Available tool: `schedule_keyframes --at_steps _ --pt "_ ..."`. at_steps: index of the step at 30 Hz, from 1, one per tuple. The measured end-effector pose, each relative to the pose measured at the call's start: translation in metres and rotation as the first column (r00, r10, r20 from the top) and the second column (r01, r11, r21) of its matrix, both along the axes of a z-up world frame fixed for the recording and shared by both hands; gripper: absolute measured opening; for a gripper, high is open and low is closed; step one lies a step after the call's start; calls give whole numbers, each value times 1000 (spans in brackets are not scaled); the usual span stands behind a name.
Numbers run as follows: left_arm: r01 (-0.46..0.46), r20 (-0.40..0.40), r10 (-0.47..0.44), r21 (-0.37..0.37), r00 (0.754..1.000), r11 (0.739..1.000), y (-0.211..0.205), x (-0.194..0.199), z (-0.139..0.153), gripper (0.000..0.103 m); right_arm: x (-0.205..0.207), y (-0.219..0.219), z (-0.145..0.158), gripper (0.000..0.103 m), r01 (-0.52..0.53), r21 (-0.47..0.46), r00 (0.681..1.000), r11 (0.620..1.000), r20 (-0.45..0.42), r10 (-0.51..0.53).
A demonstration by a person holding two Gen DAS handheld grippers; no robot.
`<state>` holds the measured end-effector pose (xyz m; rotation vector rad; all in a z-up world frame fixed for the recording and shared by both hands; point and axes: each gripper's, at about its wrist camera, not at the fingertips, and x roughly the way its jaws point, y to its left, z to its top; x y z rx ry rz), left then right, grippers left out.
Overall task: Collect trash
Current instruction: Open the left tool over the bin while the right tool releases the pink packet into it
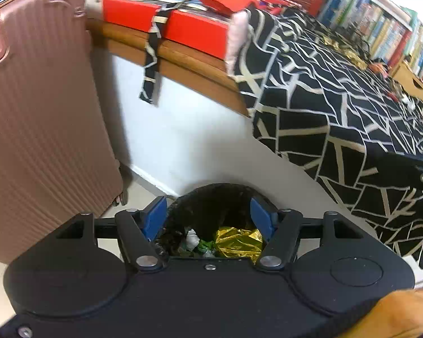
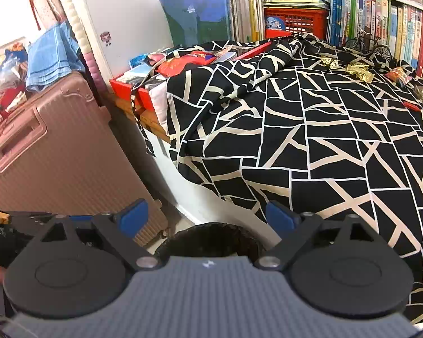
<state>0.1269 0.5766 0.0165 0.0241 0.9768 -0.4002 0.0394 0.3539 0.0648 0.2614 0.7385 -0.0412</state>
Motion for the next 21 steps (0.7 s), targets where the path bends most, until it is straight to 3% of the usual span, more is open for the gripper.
schedule_keyframes --at_steps 7,14,17,21 --pt "9 26 -9 5 1000 1000 5 -6 19 63 -11 -13 4 103 70 -1 998 998 -1 -70" --pt "118 85 -120 21 989 993 -16 -21 54 64 -33 -33 24 103 163 2 986 987 27 -163" --pt "147 119 -147 9 982 989 -28 -22 81 64 -42 -41 45 103 181 -9 982 983 50 -180" --pt "249 173 -239 -39 956 968 -46 -16 134 64 -55 -57 89 103 194 10 970 981 148 -193"
